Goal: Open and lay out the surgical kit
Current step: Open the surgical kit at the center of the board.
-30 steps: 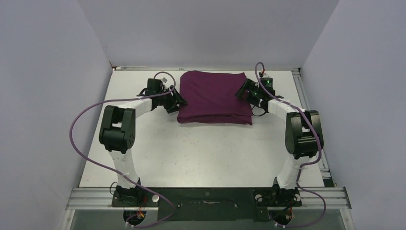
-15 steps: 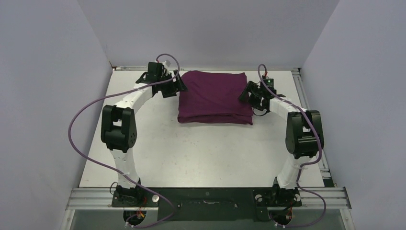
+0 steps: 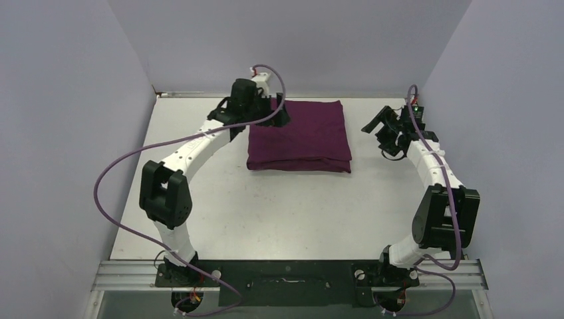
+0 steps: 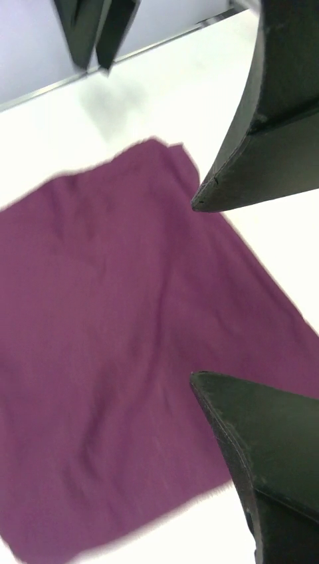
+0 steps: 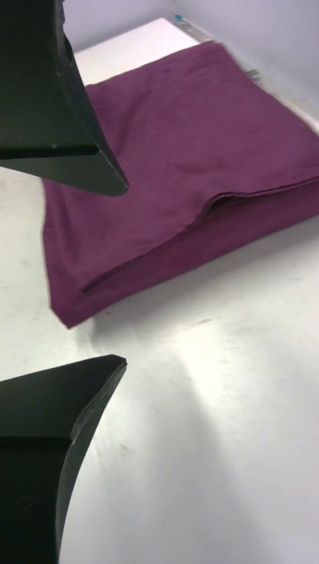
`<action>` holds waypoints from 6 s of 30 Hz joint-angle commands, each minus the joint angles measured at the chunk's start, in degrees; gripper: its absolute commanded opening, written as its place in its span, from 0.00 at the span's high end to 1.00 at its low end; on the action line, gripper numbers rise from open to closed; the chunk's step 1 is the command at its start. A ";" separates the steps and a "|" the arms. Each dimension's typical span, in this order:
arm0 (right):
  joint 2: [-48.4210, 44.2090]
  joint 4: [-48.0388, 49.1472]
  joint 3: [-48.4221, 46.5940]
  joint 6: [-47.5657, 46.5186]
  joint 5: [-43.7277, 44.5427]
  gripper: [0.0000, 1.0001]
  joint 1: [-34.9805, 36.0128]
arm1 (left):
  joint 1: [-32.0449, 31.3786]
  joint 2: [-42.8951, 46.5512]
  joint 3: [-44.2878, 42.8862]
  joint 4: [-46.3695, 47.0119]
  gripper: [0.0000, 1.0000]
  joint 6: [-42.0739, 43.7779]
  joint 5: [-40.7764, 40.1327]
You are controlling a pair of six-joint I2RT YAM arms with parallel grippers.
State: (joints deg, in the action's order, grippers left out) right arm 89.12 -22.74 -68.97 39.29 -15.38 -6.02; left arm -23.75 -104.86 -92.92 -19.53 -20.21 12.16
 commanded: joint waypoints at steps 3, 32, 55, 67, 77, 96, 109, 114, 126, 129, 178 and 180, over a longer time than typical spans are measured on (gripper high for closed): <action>-2.40 -3.03 6.78 4.58 -9.72 0.16 0.82 | -10.19 0.12 -0.48 11.14 0.14 2.68 -1.08; -5.96 -9.86 14.01 7.33 -4.33 0.28 -10.09 | -31.25 -35.92 -35.85 -9.80 0.35 21.15 -26.35; -7.70 -8.81 15.53 8.00 -4.14 0.28 -10.77 | -23.51 -34.73 -38.34 -9.60 0.50 3.54 -9.85; -7.25 -8.55 15.44 7.83 -4.31 0.28 -10.77 | -20.76 -34.48 -34.27 -1.12 0.45 -5.96 -4.04; -6.60 -8.51 14.92 7.38 -4.33 0.28 -10.90 | -21.25 -28.33 -19.84 15.71 0.49 -1.91 3.99; -5.02 -8.19 14.07 7.22 -4.13 0.28 -11.03 | -20.89 -30.59 -26.47 10.60 1.00 0.21 3.31; -6.20 -8.64 8.65 3.04 1.84 0.29 -10.36 | -5.64 -23.42 -29.39 -2.51 1.00 -11.58 5.92; -6.30 -8.56 7.09 1.95 3.85 0.29 -9.76 | 6.10 -15.24 -18.90 -4.89 1.00 -7.50 1.79; -3.63 -7.88 4.53 1.71 3.27 0.28 -8.97 | 33.25 1.40 4.02 -6.94 1.00 0.59 -17.75; -3.03 -7.92 3.87 1.71 3.25 0.28 -8.46 | 35.76 3.13 6.24 -9.36 0.99 -0.41 -30.97; 27.89 -1.29 -32.61 -27.26 23.60 0.24 53.11 | 42.96 -12.07 13.07 -17.63 0.59 -11.01 -22.10; 29.71 -1.35 -34.11 -28.24 24.29 0.23 54.27 | 43.23 -11.96 13.57 -17.61 0.59 -11.01 -23.61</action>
State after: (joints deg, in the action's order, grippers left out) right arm 116.88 -23.35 -98.48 14.83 2.46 46.26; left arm 17.65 -115.31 -81.19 -34.52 -31.20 -5.39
